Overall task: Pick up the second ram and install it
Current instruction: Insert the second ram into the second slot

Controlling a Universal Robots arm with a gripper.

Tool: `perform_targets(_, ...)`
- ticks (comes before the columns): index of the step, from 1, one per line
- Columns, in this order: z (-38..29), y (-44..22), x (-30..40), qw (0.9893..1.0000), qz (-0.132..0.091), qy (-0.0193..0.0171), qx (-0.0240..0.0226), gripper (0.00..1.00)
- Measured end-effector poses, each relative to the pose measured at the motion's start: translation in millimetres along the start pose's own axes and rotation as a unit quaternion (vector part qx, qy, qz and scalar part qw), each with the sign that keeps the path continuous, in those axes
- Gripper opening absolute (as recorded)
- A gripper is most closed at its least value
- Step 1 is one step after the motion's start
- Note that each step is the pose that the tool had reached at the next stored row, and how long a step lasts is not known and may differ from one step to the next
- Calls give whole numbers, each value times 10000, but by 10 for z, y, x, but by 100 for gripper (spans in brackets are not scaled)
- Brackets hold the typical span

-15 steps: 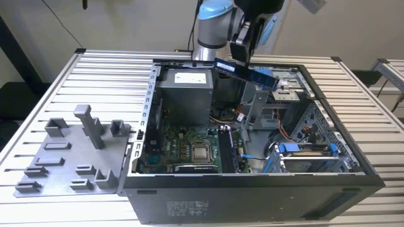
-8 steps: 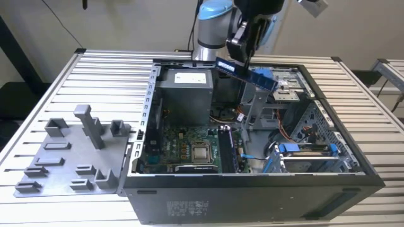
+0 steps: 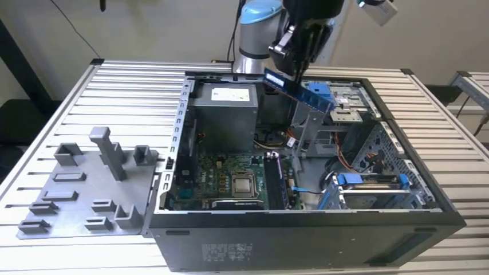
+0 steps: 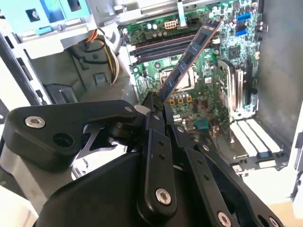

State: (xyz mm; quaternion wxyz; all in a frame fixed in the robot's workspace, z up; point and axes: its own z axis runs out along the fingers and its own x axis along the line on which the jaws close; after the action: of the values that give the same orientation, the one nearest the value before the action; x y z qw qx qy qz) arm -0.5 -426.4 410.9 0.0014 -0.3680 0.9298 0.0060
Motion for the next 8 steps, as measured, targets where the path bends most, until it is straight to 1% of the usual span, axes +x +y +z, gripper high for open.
perform_targets(2, 3, 0, 0, 9998, 185, -2, 1, 14)
perform_targets(4, 6, 0, 0, 9993, 365, -4, 2, 14)
perform_targets(6, 9, 0, 0, 9985, 548, -6, 4, 14)
perform_targets(8, 12, 0, 0, 9973, 731, -8, 5, 14)
